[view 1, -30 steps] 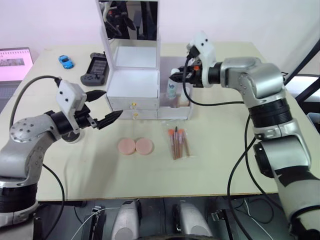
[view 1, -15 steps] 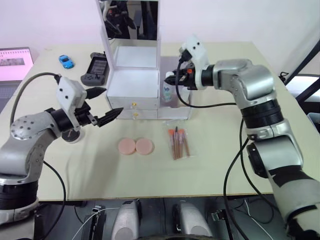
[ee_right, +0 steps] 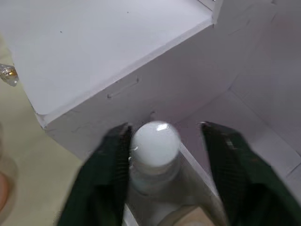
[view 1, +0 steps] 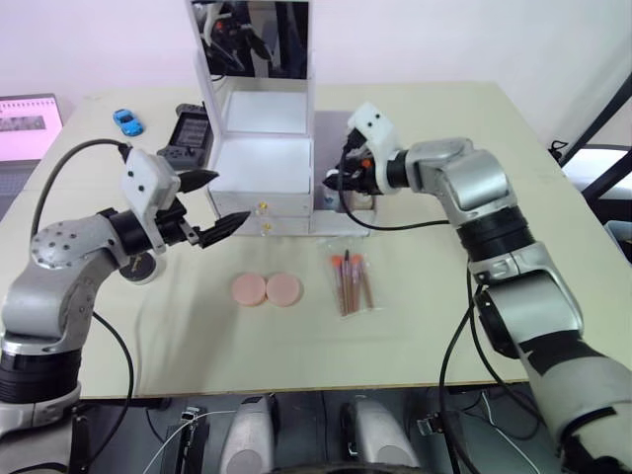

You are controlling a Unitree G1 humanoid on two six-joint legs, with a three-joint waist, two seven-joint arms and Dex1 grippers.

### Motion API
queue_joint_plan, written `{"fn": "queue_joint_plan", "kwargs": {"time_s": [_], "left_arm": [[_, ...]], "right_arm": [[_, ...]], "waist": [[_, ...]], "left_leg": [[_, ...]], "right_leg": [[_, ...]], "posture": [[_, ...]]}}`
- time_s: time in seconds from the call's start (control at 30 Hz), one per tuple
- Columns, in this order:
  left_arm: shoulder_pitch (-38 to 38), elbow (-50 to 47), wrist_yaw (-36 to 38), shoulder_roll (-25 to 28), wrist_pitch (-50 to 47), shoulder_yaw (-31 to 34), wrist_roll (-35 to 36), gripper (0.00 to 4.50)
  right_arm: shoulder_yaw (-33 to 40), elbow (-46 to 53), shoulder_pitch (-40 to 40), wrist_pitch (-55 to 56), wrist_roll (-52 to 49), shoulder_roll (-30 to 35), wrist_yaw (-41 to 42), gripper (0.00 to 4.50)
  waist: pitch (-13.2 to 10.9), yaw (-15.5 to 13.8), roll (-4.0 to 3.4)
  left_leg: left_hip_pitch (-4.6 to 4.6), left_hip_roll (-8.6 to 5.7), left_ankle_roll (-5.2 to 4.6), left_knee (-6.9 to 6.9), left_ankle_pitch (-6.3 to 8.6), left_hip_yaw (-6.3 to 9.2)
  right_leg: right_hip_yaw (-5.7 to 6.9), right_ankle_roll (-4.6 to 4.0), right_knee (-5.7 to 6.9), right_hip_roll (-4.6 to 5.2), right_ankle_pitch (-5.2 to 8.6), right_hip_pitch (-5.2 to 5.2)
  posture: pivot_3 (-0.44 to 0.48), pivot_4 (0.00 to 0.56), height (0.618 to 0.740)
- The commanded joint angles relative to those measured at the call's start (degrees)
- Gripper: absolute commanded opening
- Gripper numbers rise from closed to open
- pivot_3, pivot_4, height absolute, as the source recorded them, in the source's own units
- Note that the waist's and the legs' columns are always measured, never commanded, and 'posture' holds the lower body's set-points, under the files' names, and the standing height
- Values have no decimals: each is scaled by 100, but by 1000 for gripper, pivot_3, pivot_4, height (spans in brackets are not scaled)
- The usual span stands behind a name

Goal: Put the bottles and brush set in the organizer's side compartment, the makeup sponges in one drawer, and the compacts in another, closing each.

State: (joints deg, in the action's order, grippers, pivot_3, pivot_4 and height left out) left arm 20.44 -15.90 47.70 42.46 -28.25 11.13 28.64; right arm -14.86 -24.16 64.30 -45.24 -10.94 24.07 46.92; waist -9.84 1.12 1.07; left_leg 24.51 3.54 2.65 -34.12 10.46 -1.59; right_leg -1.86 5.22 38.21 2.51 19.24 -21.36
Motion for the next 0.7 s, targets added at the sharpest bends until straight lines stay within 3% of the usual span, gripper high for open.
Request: {"fn": "queue_joint_plan", "kwargs": {"time_s": [0.03,0.3,0.43,0.53,0.7], "left_arm": [[105,-51,47,28,124,26,14,4500],[359,430,311,117,165,80,95,4500],[328,1169,716,464,355,391,70,4500],[197,1832,1055,765,653,571,-28,4500],[124,3357,1320,1122,1146,1159,-57,4500]], "right_arm": [[325,506,87,-170,-101,159,40,4472],[1181,1695,-73,-541,-648,904,323,4472],[1905,2811,-1257,-92,-1151,1821,1042,4472],[2436,3289,-2220,584,-1002,2158,827,4472],[3932,3695,-4345,1157,-951,2533,625,4472]], "waist": [[0,-3,0],[0,-35,0],[3,-48,5],[3,-12,5],[2,-13,3]], "left_leg": [[0,0,0,0,0,0],[2,-1,0,-2,0,-2],[2,-1,0,2,1,0],[2,-1,-1,7,1,-3],[-8,5,0,4,1,-18]], "right_leg": [[0,0,0,0,0,0],[0,0,-4,2,0,2],[3,1,-11,0,2,5],[2,1,-13,0,2,4],[-11,0,-6,-2,2,2]], "posture": [[0,150,740],[0,150,740],[0,150,740],[0,150,740],[0,150,740]]}}
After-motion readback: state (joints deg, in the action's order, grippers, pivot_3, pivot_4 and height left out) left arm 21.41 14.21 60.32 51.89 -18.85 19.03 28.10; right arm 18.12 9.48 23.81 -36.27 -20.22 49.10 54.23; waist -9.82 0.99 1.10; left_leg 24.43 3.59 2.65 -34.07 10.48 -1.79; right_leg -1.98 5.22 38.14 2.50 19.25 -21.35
